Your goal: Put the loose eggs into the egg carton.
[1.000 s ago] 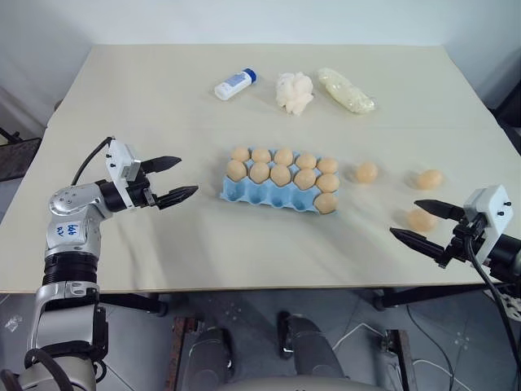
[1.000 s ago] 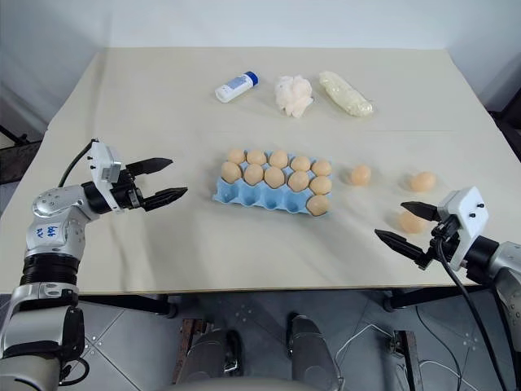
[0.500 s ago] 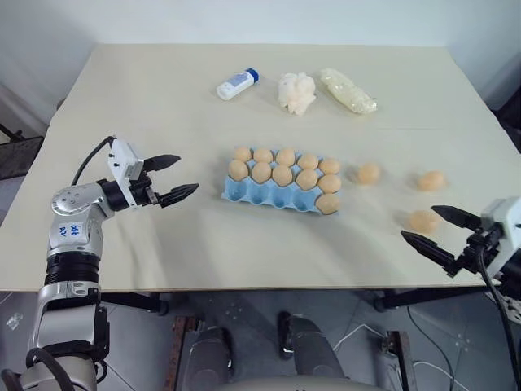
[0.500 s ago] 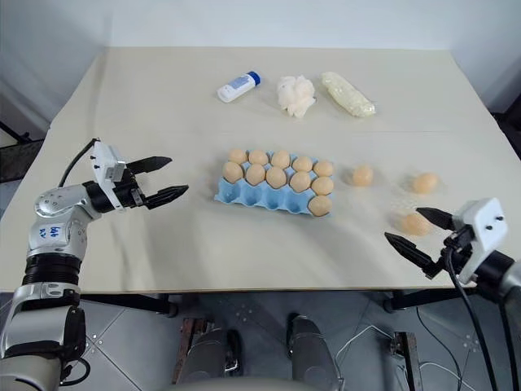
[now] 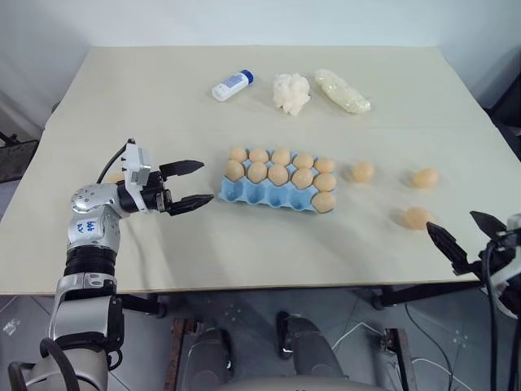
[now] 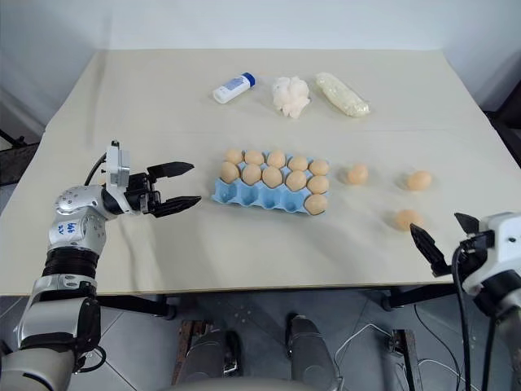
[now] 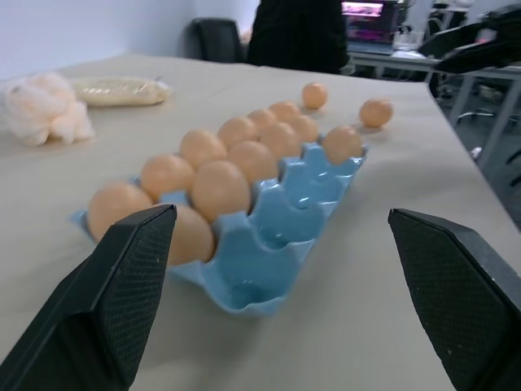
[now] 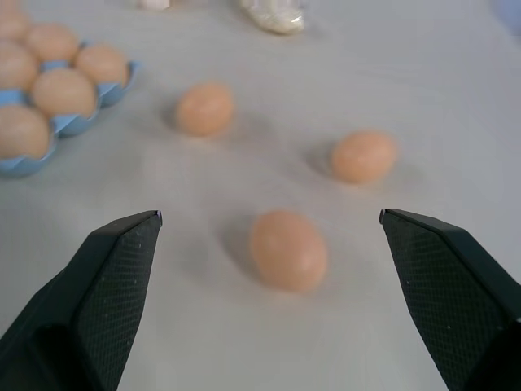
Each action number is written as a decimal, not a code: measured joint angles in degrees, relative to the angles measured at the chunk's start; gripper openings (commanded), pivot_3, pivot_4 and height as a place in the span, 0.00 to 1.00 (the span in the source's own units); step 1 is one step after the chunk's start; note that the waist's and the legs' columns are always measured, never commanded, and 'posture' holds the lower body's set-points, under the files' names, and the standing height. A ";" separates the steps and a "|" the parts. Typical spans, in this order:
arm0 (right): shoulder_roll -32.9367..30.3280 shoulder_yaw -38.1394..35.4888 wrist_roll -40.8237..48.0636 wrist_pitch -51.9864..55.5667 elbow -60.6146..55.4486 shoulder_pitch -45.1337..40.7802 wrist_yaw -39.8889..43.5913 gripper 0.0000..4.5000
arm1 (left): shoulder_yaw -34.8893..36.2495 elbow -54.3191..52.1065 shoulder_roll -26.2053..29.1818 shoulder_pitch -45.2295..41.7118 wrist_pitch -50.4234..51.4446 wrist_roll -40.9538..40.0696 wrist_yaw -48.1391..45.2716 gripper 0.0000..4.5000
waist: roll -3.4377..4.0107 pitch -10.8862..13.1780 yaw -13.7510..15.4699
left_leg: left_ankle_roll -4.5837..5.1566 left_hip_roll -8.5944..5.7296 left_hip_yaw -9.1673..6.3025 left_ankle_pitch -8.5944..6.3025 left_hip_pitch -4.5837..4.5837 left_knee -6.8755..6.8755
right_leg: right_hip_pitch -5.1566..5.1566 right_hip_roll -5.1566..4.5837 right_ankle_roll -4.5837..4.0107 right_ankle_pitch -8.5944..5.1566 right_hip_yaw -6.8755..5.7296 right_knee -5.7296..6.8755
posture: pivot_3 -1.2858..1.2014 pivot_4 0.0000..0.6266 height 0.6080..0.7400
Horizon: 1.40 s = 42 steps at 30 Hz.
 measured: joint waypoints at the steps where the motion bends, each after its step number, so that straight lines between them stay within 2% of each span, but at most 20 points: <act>1: 0.36 1.23 -0.73 -0.04 1.36 -1.18 -0.77 1.00 | -0.02 0.26 -0.02 -0.02 -0.10 0.00 -0.30 0.99 | 0.00 0.00 0.01 | 0.00 0.00 0.00 0.00 0.00 0.00 | 0.01 0.00 0.00 0.00 -0.01 -0.02 | 0.52 0.24 1.00; 12: 1.33 13.17 -10.74 -6.22 22.66 -13.58 -2.76 1.00 | 1.40 -2.71 0.71 3.70 0.25 -0.52 -1.35 0.99 | 0.00 -0.01 0.11 | 0.01 0.00 0.03 -0.01 -0.08 -0.04 | -0.07 0.01 0.01 0.01 -0.03 0.05 | 0.52 0.24 1.00; 15: 1.24 14.17 -11.66 -6.27 25.14 -14.42 -2.17 0.88 | 1.73 -4.21 0.82 4.32 0.66 -1.06 -0.76 1.00 | 0.00 -0.01 0.29 | 0.00 -0.01 0.02 -0.01 -0.09 -0.04 | -0.08 0.00 0.02 0.01 -0.02 0.07 | 0.52 0.24 1.00; 20: 0.80 14.17 -11.92 -7.46 25.20 -14.97 -1.70 0.49 | 2.17 -5.23 1.12 5.10 0.80 -1.35 0.24 1.00 | 0.00 -0.01 0.26 | 0.00 -0.01 0.03 -0.01 -0.08 -0.03 | -0.07 -0.01 0.05 0.03 -0.02 0.07 | 0.52 0.24 1.00; 22: 0.56 14.12 -11.91 -7.47 25.12 -14.98 -1.68 0.43 | 2.17 -5.76 1.13 5.46 0.87 -1.45 0.38 1.00 | 0.00 -0.01 0.25 | 0.00 0.00 0.03 -0.01 -0.08 -0.03 | -0.08 0.00 0.05 0.03 -0.02 0.07 | 0.52 0.24 1.00; 28: -0.68 13.53 -9.23 -3.25 15.76 -14.75 -1.28 0.43 | 2.23 -6.21 1.14 5.75 1.30 -1.98 0.86 1.00 | 0.00 -0.01 0.04 | 0.00 0.03 -0.01 -0.02 -0.06 -0.03 | -0.10 0.01 0.04 0.03 0.03 0.09 | 0.52 0.24 1.00; 31: -1.10 14.10 -5.82 2.24 9.24 -18.31 -1.51 0.43 | 2.68 -6.26 1.24 5.80 1.43 -2.22 0.92 1.00 | 0.00 0.00 -0.10 | 0.00 0.03 -0.03 -0.01 -0.04 -0.01 | -0.10 0.01 0.04 0.03 0.06 0.09 | 0.52 0.24 1.00; 35: -0.95 20.71 -3.78 8.60 4.27 -27.40 -3.06 0.43 | 2.93 -6.59 1.28 5.78 1.69 -2.30 0.97 1.00 | 0.00 -0.01 -0.37 | 0.04 0.04 -0.13 0.02 -0.04 -0.01 | -0.11 0.00 -0.01 0.05 0.05 0.08 | 0.52 0.24 1.00; 38: 2.42 27.90 -4.96 11.01 5.28 -33.26 -4.61 0.43 | 3.18 -6.76 1.34 5.83 1.77 -2.33 1.00 1.00 | -0.01 -0.01 -0.35 | 0.03 0.03 -0.12 0.01 -0.16 -0.03 | -0.23 -0.01 -0.04 0.04 0.03 0.08 | 0.52 0.24 1.00; 42: 4.66 35.61 -7.17 11.79 7.55 -35.97 -5.06 0.43 | 3.14 -7.39 1.31 5.84 1.84 -2.33 1.03 1.00 | -0.01 -0.01 -0.18 | 0.02 0.04 -0.01 -0.09 -0.27 -0.03 | -0.26 0.00 -0.02 0.05 -0.10 0.11 | 0.52 0.24 1.00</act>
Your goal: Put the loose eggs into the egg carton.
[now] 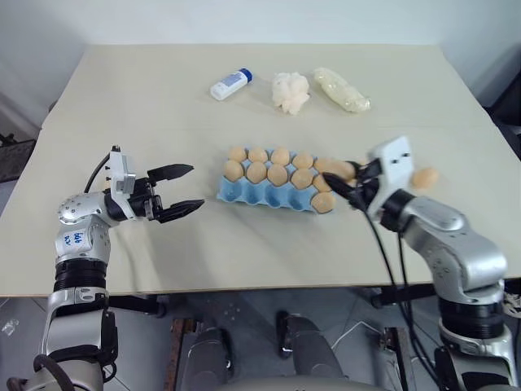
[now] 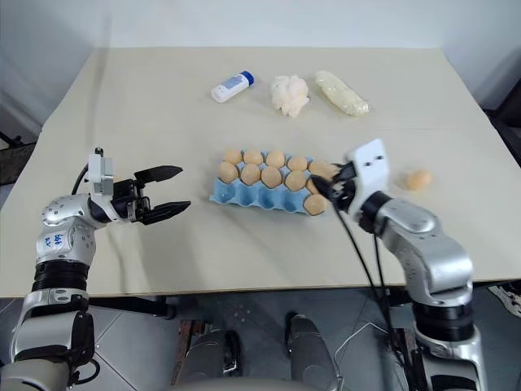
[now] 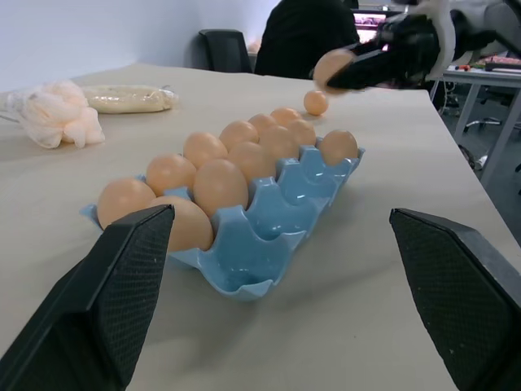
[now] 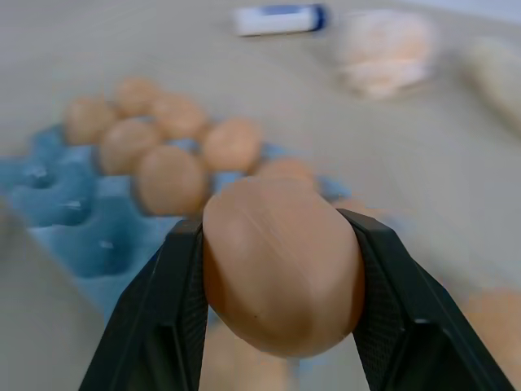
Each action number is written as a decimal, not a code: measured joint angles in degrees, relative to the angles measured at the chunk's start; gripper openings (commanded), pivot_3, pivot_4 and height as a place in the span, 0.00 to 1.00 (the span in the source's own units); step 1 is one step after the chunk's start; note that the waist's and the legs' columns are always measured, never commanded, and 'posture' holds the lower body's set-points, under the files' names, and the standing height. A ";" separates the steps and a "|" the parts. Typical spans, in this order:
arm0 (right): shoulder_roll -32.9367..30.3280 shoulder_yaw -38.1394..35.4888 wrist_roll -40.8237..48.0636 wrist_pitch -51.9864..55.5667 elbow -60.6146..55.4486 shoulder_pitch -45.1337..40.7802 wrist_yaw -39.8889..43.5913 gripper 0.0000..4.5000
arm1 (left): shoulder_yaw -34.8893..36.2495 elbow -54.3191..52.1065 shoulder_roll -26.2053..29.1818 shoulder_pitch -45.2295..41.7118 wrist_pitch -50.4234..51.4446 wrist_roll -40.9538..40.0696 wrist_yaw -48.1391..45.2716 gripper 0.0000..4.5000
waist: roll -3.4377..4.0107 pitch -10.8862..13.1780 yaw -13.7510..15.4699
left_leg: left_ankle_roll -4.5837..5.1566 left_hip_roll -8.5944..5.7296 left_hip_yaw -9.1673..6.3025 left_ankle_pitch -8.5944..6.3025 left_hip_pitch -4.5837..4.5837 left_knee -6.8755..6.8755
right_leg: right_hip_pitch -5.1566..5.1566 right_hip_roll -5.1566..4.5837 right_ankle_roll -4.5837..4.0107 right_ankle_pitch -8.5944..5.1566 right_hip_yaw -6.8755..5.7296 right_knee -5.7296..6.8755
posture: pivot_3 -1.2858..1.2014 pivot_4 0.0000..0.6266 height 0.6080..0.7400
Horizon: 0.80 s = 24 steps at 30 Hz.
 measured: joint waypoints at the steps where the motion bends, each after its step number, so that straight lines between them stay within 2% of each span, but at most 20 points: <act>1: 0.37 1.36 -0.85 -0.14 1.07 -0.21 0.10 0.43 | 0.05 -0.14 0.07 0.04 0.00 0.00 0.10 1.00 | 0.00 0.00 0.22 | 0.01 0.00 0.00 -0.03 -0.02 0.00 | 0.00 0.00 -0.01 -0.01 -0.02 -0.02 | 0.52 0.24 1.00; 5: 2.57 5.84 -2.62 -0.43 4.02 -2.17 0.80 0.43 | 0.09 -1.55 0.14 0.43 0.09 0.00 0.53 1.00 | 0.00 0.00 0.41 | 0.06 0.00 0.05 -0.08 -0.13 0.03 | -0.06 0.00 0.01 0.00 -0.02 -0.09 | 0.52 0.24 1.00; 9: 2.68 6.72 -3.53 -0.43 5.11 -2.98 1.35 0.43 | 0.21 -2.90 0.14 1.74 0.30 -0.05 1.34 1.00 | 0.00 0.00 0.41 | 0.06 0.00 0.06 -0.09 -0.11 0.04 | -0.05 -0.01 0.01 0.00 -0.02 -0.08 | 0.52 0.24 1.00; 17: 2.82 7.06 -3.56 -0.18 5.11 -3.01 2.74 1.00 | 0.37 -3.72 0.14 2.64 0.78 -0.53 2.26 1.00 | 0.00 0.00 0.27 | 0.04 0.02 0.08 -0.07 -0.03 0.05 | -0.04 0.00 0.01 0.00 0.00 0.00 | 0.52 0.24 1.00; 24: 1.79 6.04 -2.90 1.12 2.59 -3.78 3.20 1.00 | 0.37 -3.69 0.13 2.54 0.72 -1.03 2.49 1.00 | 0.00 0.00 0.38 | 0.03 0.03 0.08 -0.08 -0.06 0.04 | -0.06 -0.01 0.01 0.00 -0.02 -0.03 | 0.52 0.24 1.00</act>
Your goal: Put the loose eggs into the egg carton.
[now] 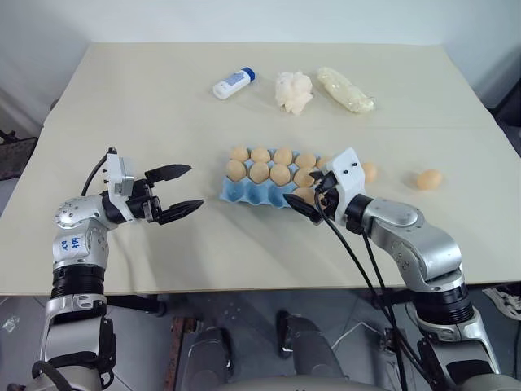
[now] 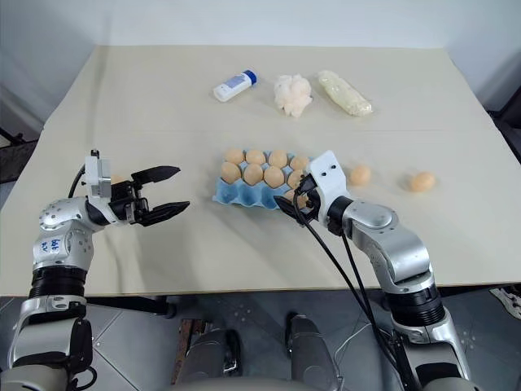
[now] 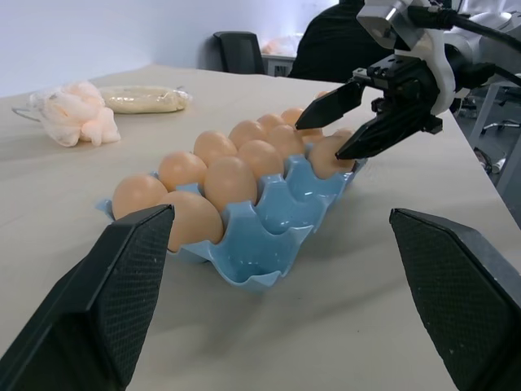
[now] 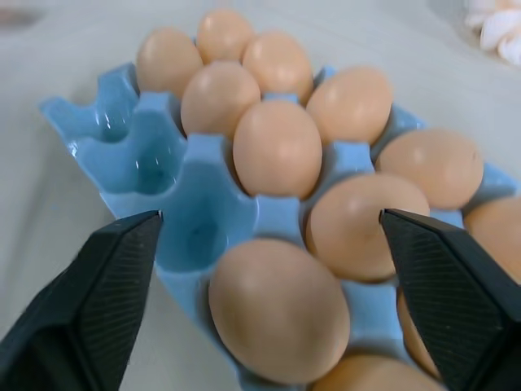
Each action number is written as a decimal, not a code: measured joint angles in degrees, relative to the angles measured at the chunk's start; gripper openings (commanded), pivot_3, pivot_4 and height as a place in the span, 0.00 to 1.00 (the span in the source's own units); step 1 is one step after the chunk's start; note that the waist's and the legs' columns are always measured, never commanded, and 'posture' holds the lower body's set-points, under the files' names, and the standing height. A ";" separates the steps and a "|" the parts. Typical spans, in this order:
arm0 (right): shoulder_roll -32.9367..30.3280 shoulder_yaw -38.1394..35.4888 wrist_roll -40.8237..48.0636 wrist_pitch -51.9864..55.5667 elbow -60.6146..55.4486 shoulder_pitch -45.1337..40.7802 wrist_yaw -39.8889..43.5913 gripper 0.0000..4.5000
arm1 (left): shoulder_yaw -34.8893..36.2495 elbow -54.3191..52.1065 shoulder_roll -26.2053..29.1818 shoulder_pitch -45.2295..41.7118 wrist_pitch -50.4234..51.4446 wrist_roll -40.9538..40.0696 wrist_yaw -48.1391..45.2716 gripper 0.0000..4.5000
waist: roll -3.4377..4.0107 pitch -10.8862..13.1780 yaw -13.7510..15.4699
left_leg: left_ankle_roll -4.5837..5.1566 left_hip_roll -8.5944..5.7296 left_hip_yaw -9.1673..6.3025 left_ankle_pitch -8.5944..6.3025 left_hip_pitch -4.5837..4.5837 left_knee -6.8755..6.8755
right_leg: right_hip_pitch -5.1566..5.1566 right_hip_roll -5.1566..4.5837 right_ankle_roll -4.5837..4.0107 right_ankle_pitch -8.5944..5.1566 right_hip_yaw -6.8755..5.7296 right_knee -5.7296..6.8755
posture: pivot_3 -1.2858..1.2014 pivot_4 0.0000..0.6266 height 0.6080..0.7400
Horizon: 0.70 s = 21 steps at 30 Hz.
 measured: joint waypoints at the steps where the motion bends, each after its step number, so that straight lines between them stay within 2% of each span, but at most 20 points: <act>1: -0.86 -1.46 0.48 0.26 -1.05 0.19 0.28 1.00 | 0.00 0.01 0.00 -0.01 -0.04 -0.03 0.00 1.00 | 0.00 0.00 0.04 | 0.01 0.00 0.00 0.00 -0.01 0.00 | 0.00 0.00 0.00 0.00 0.00 -0.02 | 0.52 0.24 1.00; 6: -5.85 -9.69 3.85 0.32 -5.32 4.01 3.63 1.00 | 0.01 0.16 -0.08 -0.27 -0.18 -0.10 0.00 1.00 | -0.01 -0.01 0.33 | 0.00 -0.01 -0.05 -0.03 -0.03 0.00 | 0.03 0.00 0.00 0.00 -0.05 -0.09 | 0.52 0.24 1.00; 10: -12.61 -21.53 7.03 -3.03 -6.22 14.17 10.51 1.00 | 0.12 0.35 -0.17 -0.39 -0.48 -0.13 0.07 1.00 | -0.01 -0.01 0.49 | 0.04 -0.04 -0.04 -0.07 -0.08 -0.01 | 0.06 -0.01 0.04 0.01 -0.06 -0.23 | 0.52 0.24 1.00; 14: -17.92 -32.80 6.70 -8.96 -2.24 24.87 17.41 1.00 | 0.41 0.67 -0.17 -0.20 -0.87 -0.14 0.28 1.00 | -0.04 -0.02 0.43 | 0.05 -0.05 -0.04 -0.09 0.04 0.00 | 0.21 0.01 0.13 0.05 -0.05 -0.29 | 0.52 0.24 1.00; 21: -19.95 -39.61 5.38 -15.18 6.04 30.50 21.54 1.00 | 0.17 0.66 -0.43 -0.40 -1.06 -0.14 0.47 1.00 | -0.04 -0.02 -0.29 | 0.06 -0.05 0.09 0.05 0.31 0.00 | 0.27 0.09 0.11 0.07 0.26 -0.28 | 0.52 0.24 1.00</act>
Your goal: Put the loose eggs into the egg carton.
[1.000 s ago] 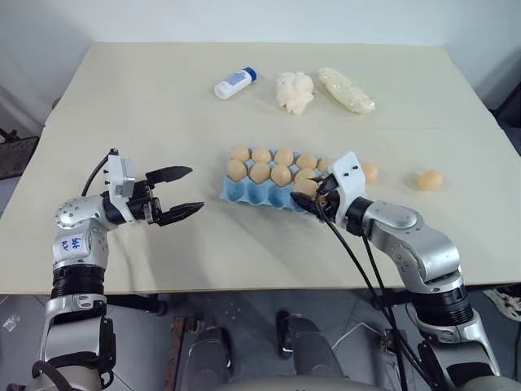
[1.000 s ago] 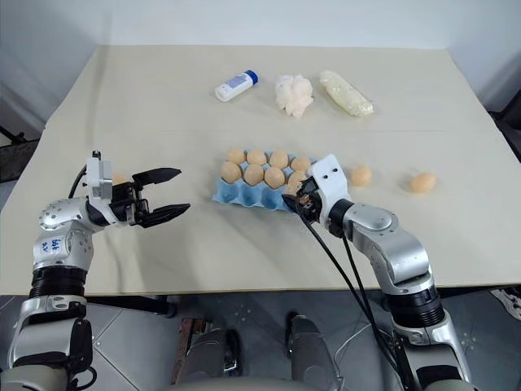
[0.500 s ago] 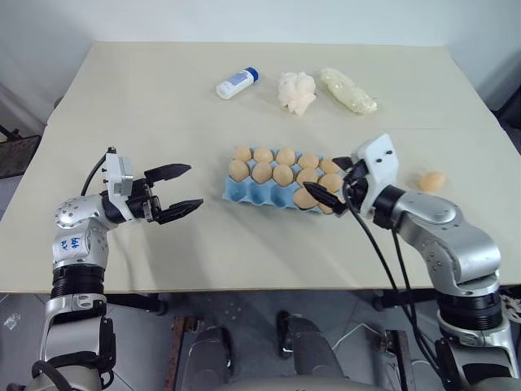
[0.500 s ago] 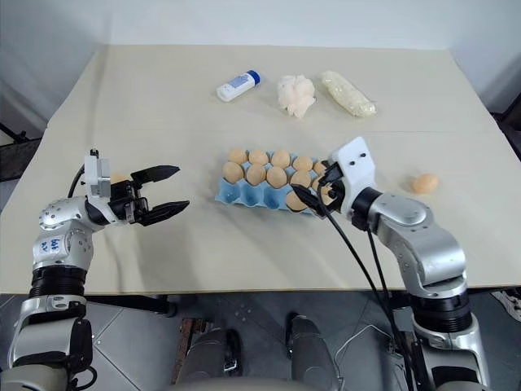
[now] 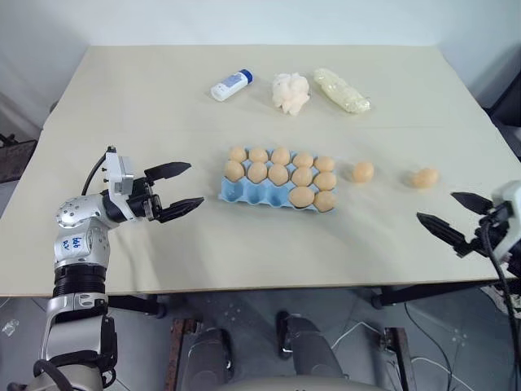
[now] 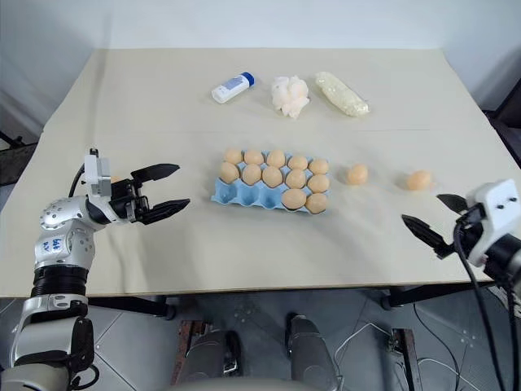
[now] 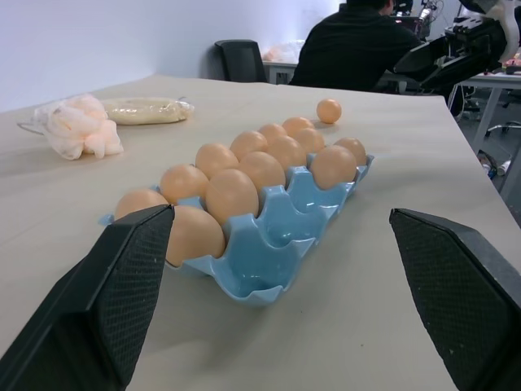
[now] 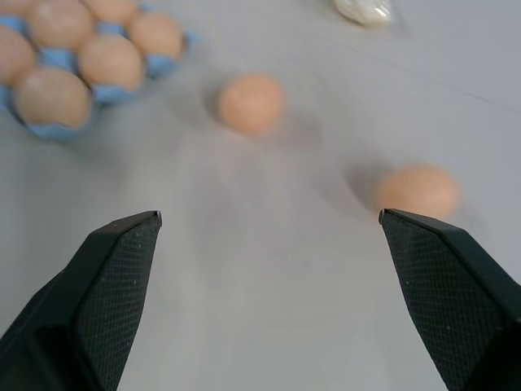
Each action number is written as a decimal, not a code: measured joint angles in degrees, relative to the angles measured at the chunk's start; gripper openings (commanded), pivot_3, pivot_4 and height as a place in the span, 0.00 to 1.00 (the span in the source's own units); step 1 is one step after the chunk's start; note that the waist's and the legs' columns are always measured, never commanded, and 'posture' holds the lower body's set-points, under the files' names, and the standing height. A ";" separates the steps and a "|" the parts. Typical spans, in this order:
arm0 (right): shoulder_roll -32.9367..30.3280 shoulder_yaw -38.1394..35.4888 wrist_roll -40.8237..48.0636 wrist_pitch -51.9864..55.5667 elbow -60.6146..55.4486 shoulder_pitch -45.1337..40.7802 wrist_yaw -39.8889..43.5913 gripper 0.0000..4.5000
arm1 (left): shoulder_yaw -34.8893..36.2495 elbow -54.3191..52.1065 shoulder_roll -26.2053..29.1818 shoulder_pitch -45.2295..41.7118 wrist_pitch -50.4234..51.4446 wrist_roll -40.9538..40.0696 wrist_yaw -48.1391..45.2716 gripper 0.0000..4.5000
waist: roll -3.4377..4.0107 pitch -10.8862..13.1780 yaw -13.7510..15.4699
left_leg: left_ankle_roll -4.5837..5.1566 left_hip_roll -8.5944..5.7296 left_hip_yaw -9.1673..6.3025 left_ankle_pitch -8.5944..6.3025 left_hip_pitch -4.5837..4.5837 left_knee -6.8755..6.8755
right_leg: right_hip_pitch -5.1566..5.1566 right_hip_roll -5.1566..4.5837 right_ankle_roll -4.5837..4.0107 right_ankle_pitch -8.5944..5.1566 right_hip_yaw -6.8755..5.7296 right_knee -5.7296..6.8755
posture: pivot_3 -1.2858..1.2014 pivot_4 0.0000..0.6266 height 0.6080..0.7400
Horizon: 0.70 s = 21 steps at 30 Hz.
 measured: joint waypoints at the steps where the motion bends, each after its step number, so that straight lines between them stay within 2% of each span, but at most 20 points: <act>1: -0.09 -0.15 -0.28 -0.33 0.39 0.00 -0.01 1.00 | 0.00 0.00 0.00 0.00 0.00 0.00 0.00 1.00 | 0.00 0.00 -0.02 | 0.00 0.00 0.00 0.01 0.01 0.00 | 0.00 0.00 0.00 0.01 0.02 0.00 | 0.52 0.24 1.00; 5: -0.11 -0.10 -0.58 -1.51 2.36 -0.78 -0.81 1.00 | 0.02 -0.01 0.00 0.02 0.00 -0.02 -0.01 1.00 | 0.00 0.00 0.03 | 0.00 -0.02 0.00 0.02 0.00 0.00 | -0.01 -0.02 -0.01 0.02 0.06 -0.01 | 0.52 0.24 1.00; 10: 2.40 0.77 -2.52 -3.50 8.09 -8.49 -7.46 1.00 | 0.06 -0.77 -0.08 0.33 0.15 -0.17 0.39 1.00 | -0.01 0.00 -0.04 | 0.01 -0.03 0.04 0.02 -0.02 0.00 | -0.05 -0.02 0.00 0.03 0.10 -0.03 | 0.52 0.24 1.00; 15: 6.12 6.84 -6.65 -7.42 17.15 -17.21 -13.29 1.00 | 0.12 -4.28 -0.34 2.05 0.46 -0.75 1.33 1.00 | 0.02 0.01 -0.31 | 0.00 -0.01 0.15 0.02 -0.04 -0.02 | -0.08 -0.02 -0.01 0.03 0.13 0.00 | 0.52 0.24 1.00; 21: 7.26 11.78 -12.11 -14.13 31.05 -27.32 -18.25 1.00 | 0.03 -7.03 -0.09 4.76 0.96 -1.00 2.16 1.00 | 0.06 0.03 -0.89 | 0.01 -0.02 0.18 0.02 -0.05 -0.03 | -0.12 -0.05 0.00 0.04 0.16 0.03 | 0.52 0.24 1.00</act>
